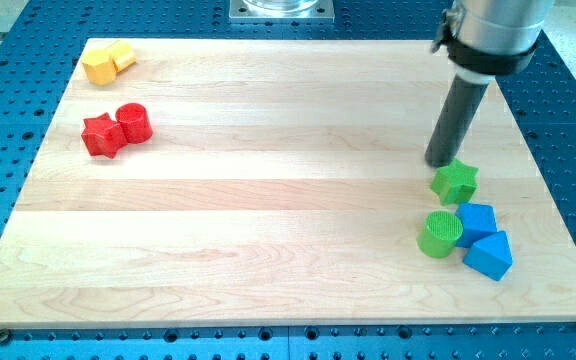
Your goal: Slide the red star horizontally to the left of the green star
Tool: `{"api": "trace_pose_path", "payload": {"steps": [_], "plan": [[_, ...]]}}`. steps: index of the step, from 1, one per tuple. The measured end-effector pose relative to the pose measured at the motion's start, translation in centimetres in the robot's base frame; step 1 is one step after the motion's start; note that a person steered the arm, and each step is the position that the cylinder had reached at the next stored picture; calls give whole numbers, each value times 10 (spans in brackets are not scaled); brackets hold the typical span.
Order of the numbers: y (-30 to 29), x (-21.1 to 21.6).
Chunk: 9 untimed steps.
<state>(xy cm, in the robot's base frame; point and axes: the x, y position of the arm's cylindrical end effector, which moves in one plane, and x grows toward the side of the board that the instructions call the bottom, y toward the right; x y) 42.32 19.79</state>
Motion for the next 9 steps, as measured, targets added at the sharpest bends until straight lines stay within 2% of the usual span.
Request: {"api": "trace_pose_path", "payload": {"steps": [1,2,3,4,6,7,8,9], "plan": [[12,15],[9,59],[-18,42],[-101,-6],[-428,45],[-466,-5],[-453,-32],[-404,-27]]}}
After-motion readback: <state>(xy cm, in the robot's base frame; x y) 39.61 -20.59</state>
